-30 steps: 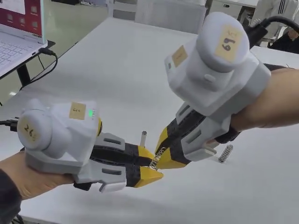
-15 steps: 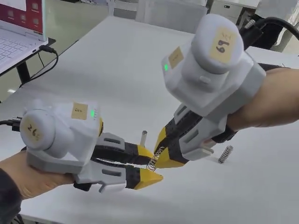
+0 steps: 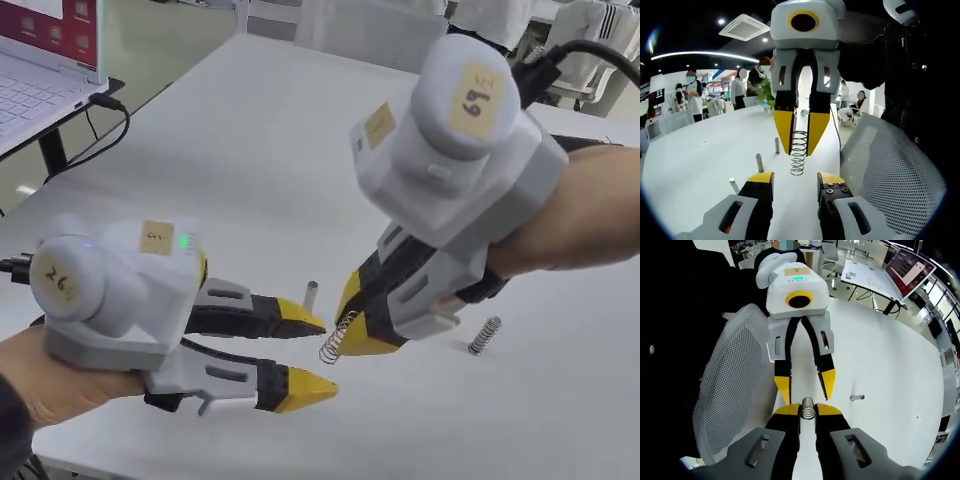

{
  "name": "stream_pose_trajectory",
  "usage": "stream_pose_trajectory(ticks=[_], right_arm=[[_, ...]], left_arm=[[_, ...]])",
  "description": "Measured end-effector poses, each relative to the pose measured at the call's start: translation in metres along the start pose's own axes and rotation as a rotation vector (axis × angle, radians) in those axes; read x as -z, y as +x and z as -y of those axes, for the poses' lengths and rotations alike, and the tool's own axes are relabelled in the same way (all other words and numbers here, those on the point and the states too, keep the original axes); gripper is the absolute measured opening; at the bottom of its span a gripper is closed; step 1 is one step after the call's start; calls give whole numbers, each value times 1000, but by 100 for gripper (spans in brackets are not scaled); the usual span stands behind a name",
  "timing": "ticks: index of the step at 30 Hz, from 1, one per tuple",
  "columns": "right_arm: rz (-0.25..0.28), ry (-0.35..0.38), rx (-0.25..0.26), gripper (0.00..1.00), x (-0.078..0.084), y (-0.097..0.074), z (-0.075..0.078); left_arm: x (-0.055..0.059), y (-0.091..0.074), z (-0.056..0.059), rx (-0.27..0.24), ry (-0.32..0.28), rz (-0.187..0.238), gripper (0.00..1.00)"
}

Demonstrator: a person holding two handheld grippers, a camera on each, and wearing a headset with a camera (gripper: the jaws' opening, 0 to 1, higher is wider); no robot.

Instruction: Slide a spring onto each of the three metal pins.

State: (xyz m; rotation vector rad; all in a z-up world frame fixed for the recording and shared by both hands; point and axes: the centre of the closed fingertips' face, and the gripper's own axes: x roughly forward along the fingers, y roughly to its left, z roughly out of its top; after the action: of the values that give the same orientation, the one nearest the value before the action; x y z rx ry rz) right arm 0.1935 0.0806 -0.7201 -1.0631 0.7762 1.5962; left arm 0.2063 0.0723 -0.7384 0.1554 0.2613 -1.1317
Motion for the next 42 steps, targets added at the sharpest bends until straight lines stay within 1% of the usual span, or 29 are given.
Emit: stream_pose_trajectory(ticks=[8,14,18,23,26,30,34,37,40,42], right_arm=[[-7,9,8,8,2,0,7],[-4,27,23,8,3,-2,20],[-8,32,30,8,4,-2,25],[-25,33,47,8,8,-2,37],[-24,43,50,8,8,-3,43],[-27,50,73,8,10,-3,55],[-27,58,87,8,9,-1,66],[-28,61,88,8,8,1,72],[-43,52,104,8,10,3,77],[-49,54,105,8,9,5,82]], left_arm=[[5,-7,-7,-34,-18,-4,38],[9,-12,-11,-62,-32,-4,44],[11,-13,-12,-72,-39,-7,46],[14,-16,-15,-87,-50,-12,50],[15,-18,-16,-95,-55,-12,52],[18,-20,-18,-112,-61,-18,56],[20,-21,-19,-123,-68,-19,58],[21,-23,-20,-132,-72,-21,61],[22,-24,-20,-138,-72,-22,62],[23,-25,-20,-142,-73,-22,63]])
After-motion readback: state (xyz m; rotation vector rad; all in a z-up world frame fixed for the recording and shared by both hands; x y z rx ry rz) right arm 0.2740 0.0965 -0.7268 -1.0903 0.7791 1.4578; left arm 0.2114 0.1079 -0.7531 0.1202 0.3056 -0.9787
